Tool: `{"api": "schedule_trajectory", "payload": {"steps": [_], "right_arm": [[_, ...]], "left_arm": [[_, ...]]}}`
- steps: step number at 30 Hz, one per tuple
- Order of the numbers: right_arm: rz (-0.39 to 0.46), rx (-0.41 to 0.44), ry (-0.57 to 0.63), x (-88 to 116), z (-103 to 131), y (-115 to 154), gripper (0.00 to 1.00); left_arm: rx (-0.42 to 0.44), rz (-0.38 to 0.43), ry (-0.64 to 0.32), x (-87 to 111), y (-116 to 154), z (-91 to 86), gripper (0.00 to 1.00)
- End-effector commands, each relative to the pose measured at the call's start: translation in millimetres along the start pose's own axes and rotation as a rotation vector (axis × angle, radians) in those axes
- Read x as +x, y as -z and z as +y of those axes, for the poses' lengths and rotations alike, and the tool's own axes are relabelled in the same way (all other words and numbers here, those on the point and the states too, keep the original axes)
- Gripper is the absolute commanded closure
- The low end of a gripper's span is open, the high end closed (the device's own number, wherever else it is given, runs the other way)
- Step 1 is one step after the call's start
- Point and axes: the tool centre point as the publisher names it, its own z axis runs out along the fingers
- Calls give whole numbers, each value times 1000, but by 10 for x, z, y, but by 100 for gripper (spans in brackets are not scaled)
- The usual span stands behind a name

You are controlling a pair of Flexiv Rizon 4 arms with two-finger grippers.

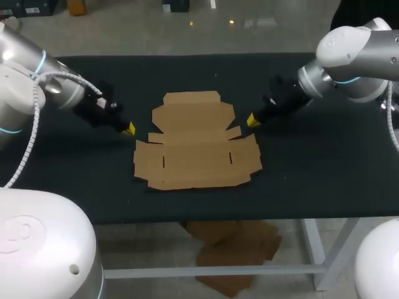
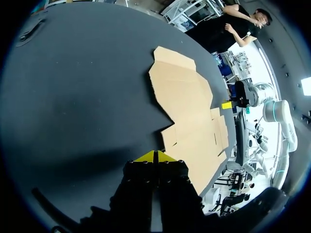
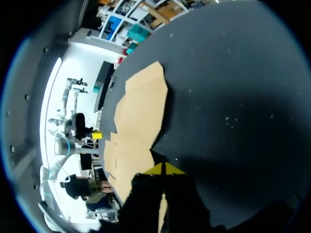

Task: Assemble the packaging by folding the flat box into shape, placing the metal phone stand inside, and closing the box properly

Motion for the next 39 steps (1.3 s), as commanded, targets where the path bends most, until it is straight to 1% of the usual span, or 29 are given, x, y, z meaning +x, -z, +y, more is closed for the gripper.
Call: {"api": "schedule_trajectory", "payload": {"steps": [1,8,17,24,31,39], "right_arm": [[7,-4,6,-2,-56,-11,100],[8,-1,11,-39,-122,-31,100],[2,18,25,-54,-65,-110,100],[6,30,29,-60,-43,-153,100],[8,30,27,-66,-39,-161,100],[8,37,28,-68,-23,-191,100]], "left_arm": [[-5,-11,-4,29,-44,4,100],[-17,-11,-11,49,-114,20,100],[-24,-8,-24,77,-184,43,100],[-30,-2,-26,56,-266,53,100],[-18,10,-36,41,-311,22,100],[-6,-1,-36,18,-370,-50,100]]}}
